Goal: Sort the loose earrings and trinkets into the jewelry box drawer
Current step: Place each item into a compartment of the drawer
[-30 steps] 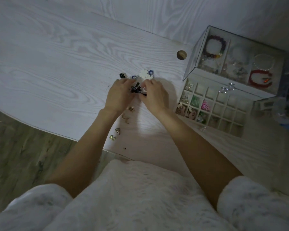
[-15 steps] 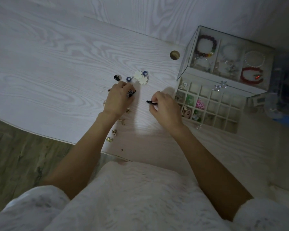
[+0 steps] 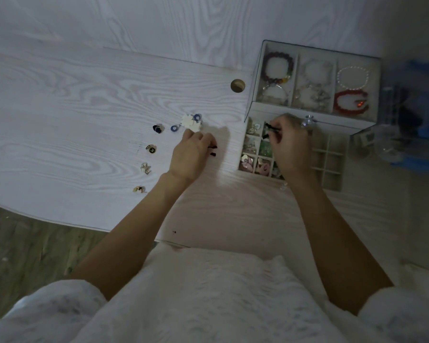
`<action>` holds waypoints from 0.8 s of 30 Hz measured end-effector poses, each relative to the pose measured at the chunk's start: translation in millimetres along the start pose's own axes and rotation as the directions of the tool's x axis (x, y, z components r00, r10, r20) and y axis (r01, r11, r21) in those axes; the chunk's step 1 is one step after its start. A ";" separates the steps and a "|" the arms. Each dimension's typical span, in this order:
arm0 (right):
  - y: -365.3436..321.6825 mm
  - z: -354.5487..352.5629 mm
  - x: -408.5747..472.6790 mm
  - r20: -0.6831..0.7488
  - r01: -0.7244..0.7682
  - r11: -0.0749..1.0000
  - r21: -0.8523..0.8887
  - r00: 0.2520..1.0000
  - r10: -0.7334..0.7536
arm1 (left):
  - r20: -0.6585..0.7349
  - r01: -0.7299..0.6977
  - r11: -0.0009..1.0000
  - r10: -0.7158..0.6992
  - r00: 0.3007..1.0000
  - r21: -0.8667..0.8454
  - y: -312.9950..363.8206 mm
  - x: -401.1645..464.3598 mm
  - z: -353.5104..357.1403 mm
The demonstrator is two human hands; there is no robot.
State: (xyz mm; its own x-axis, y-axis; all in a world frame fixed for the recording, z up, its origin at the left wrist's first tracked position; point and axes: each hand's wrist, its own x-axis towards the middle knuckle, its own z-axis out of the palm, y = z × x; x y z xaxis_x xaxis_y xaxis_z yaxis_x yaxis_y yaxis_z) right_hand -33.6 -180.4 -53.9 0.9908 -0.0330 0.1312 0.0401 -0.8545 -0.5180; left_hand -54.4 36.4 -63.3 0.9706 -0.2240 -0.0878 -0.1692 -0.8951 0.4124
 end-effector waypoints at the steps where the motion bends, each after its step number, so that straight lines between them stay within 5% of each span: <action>1: 2.2 3.1 1.8 0.005 -0.005 1.000 -0.014 1.000 0.005 | -0.047 -0.040 0.999 0.039 0.998 -0.015 6.3 2.0 -2.0; 5: 7.0 8.8 2.0 -0.002 -0.008 0.998 -0.064 1.000 0.008 | -0.204 -0.145 0.976 0.111 0.973 -0.162 39.1 17.1 -19.5; 13: 13.5 8.9 -2.9 -0.056 -0.081 0.997 0.005 0.995 0.082 | -0.336 -0.166 0.835 -0.024 0.942 -0.524 103.7 52.7 -23.5; 24: 11.8 -1.6 -22.8 -0.013 -0.129 0.988 0.082 0.991 0.131 | -0.294 -0.202 0.920 0.102 0.950 -0.335 90.5 51.7 44.2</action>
State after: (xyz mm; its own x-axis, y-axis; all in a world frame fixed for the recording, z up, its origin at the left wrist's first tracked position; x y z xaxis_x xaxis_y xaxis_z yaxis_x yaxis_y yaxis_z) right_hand -55.8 -190.5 -61.7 0.9859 -0.1508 0.0731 -0.0777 -0.7978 -0.5978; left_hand -27.1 -73.2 -70.6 0.9556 -0.1904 0.2250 -0.2945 -0.6498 0.7008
